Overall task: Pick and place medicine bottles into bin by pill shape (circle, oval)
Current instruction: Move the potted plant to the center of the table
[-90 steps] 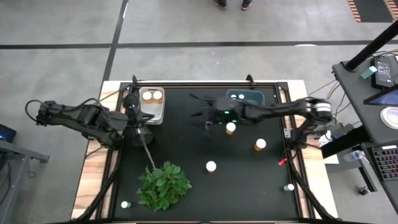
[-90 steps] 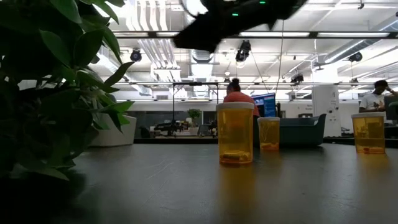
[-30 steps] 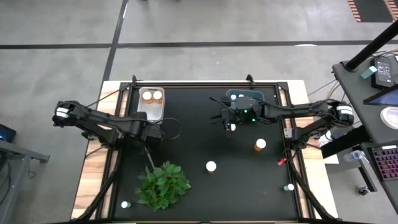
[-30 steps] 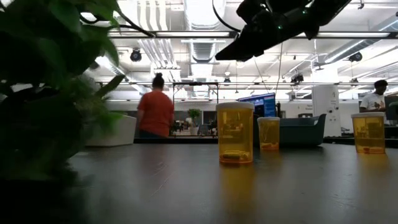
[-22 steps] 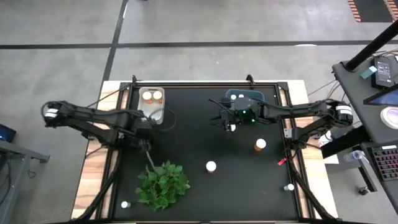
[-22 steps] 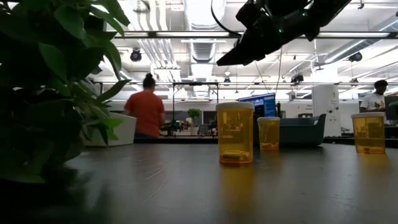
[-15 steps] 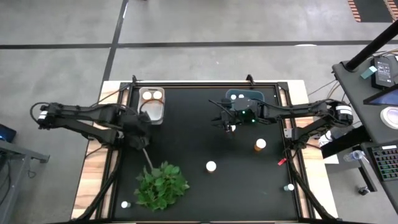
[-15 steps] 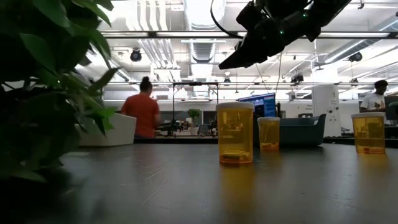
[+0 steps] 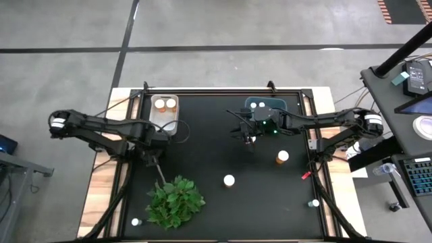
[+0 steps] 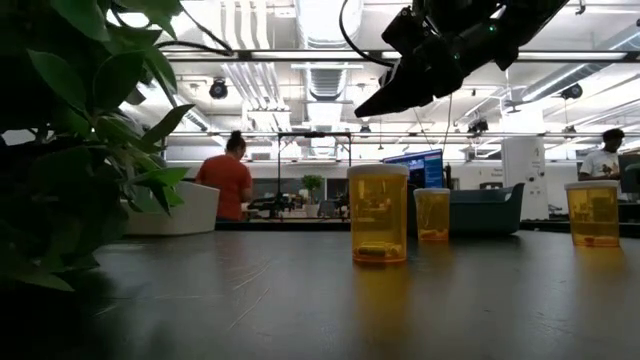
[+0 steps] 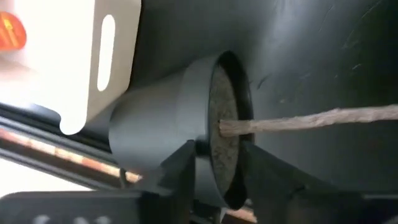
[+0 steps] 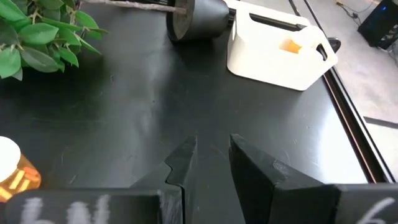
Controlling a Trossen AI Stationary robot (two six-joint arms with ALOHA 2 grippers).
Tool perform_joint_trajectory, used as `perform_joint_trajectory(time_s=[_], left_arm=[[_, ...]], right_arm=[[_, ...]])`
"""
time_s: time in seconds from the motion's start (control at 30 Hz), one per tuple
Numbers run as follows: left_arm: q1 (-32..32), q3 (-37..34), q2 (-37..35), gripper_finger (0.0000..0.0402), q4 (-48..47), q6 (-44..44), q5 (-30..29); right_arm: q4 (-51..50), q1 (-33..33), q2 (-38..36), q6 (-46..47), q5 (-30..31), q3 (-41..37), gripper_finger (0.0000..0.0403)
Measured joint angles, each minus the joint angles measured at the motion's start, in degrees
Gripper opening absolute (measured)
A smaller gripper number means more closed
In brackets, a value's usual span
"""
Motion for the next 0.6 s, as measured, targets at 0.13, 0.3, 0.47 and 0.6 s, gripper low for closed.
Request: perform_joint_trajectory(time_s=[0.13, 0.3, 0.47, 0.6], left_arm=[[-0.02, -0.15, 1.72, 0.0155, -0.57, 0.35, -1.81], [0.00, -0.43, 2.86, 0.0163, -1.31, 0.36, -4.69], [0.02, -2.34, 3.02, 0.0163, -1.41, -0.55, -5.07], [0.02, -3.84, 2.92, 0.0133, -0.84, -2.86, -4.93]], right_arm=[[0.20, 0.00, 0.00, -0.73, 0.00, -0.31, 0.0086], [0.27, 0.00, 0.00, -1.18, 0.00, -0.60, 0.0086], [0.39, 0.00, 0.02, -1.82, 0.00, -0.75, 0.0086], [0.35, 0.00, 0.02, -1.86, 0.00, -0.81, 0.0086]])
